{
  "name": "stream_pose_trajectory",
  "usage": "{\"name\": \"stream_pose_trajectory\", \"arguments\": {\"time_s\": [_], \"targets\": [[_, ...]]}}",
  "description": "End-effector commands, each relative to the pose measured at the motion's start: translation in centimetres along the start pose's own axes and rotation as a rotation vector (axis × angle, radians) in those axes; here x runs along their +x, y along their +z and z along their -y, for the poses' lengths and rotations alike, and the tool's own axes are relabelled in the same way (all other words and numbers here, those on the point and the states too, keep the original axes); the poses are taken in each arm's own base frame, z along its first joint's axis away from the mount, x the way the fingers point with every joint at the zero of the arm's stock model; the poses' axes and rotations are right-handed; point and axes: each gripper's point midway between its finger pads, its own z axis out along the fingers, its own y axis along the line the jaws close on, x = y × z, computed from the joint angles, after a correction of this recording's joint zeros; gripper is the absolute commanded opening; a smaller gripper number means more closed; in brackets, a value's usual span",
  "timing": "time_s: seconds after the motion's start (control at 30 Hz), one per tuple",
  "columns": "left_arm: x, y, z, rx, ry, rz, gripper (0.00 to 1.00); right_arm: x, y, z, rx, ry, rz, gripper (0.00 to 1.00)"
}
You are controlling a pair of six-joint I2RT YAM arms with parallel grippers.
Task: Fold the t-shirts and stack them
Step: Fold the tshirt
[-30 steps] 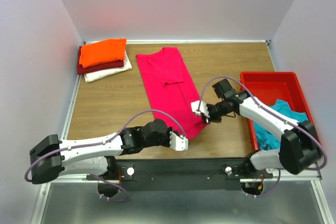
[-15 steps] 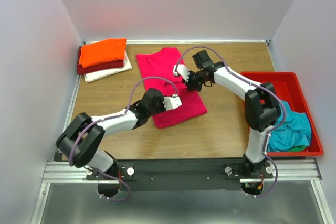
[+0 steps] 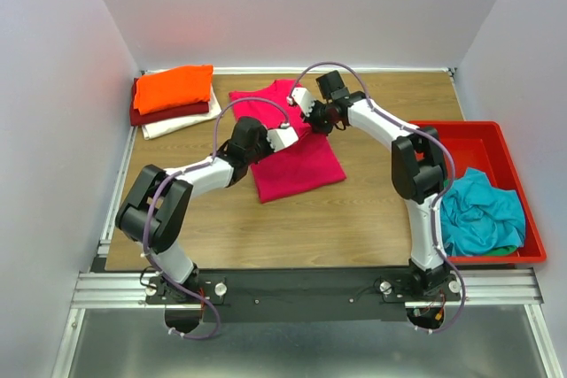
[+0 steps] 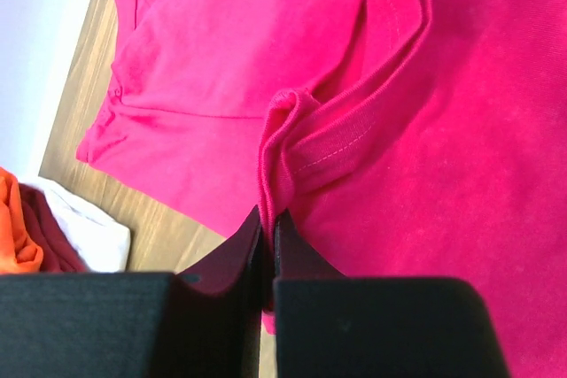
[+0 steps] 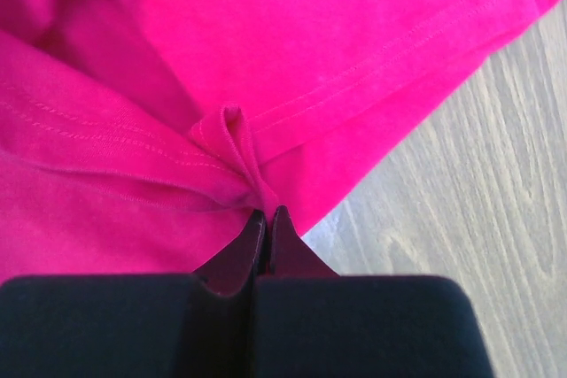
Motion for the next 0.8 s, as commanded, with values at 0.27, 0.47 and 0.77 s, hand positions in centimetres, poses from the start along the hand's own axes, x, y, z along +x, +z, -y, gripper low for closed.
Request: {"name": "stream_pose_trajectory", "arguments": {"time_s": [0.27, 0.47, 0.77], "targets": [[-0.1, 3.1, -1.1, 0.040, -0.039, 0.009, 0.00, -0.5, 1.6, 2.5, 0.081, 0.069, -0.004, 0.01], [0.8, 3.5, -1.7, 0.031, -0.078, -0.020, 0.00, -0.9, 2.1, 3.4, 0.104, 0.089, 0.005, 0.03], [5.0, 3.1, -8.5, -0.276, -0.438, -0.172, 0.63, -1.5, 1.1, 9.3, 0.438, 0.352, 0.030, 0.70]]}}
